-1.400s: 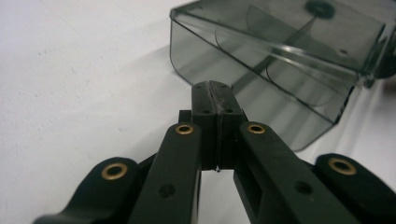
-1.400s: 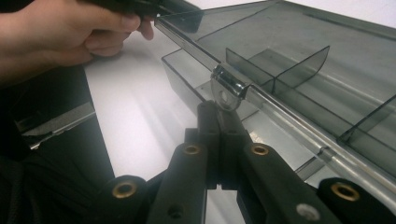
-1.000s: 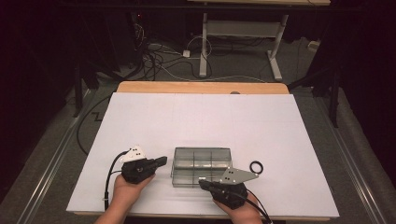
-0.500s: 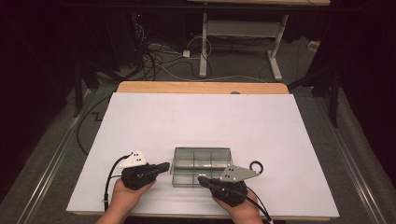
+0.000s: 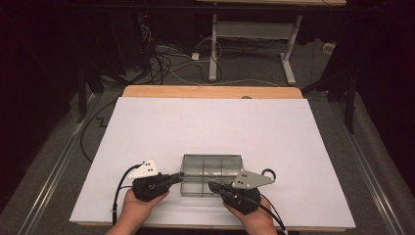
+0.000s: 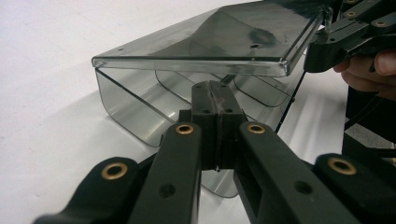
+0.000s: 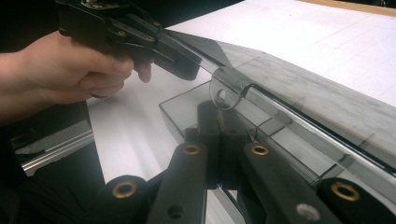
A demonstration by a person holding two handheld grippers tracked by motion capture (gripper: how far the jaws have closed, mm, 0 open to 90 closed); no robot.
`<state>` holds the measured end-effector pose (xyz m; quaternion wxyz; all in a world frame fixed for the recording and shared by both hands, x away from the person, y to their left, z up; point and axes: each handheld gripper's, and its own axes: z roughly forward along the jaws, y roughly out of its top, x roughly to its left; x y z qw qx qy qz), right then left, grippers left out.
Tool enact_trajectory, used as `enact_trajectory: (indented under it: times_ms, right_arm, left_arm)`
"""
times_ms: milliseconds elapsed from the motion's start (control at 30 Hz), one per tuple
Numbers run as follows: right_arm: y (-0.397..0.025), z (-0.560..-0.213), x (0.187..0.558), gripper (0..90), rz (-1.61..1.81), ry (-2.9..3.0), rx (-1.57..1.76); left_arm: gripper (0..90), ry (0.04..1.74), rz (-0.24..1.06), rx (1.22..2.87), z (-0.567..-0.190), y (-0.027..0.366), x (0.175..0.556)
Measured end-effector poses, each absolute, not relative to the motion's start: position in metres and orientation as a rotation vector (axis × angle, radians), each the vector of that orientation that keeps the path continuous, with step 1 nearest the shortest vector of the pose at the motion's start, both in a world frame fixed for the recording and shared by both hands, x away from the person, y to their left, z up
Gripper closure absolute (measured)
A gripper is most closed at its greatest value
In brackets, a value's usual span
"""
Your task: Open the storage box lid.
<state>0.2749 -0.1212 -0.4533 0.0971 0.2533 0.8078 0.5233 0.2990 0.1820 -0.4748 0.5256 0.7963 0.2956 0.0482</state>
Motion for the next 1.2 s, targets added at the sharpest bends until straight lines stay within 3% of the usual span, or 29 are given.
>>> enact_trajectory:
  times_ms: [733,1200]
  right_arm:
    - [-0.124,-0.459,0.271,90.0,1.512,2.403,0.755]
    - [-0.163,-0.457,0.271,90.0,1.451,2.3,0.848]
  left_arm:
    - [87.6,0.695,0.13,1.902,-0.475,0.178,0.3]
    - [87.6,0.679,0.137,1.877,-0.47,0.179,0.305]
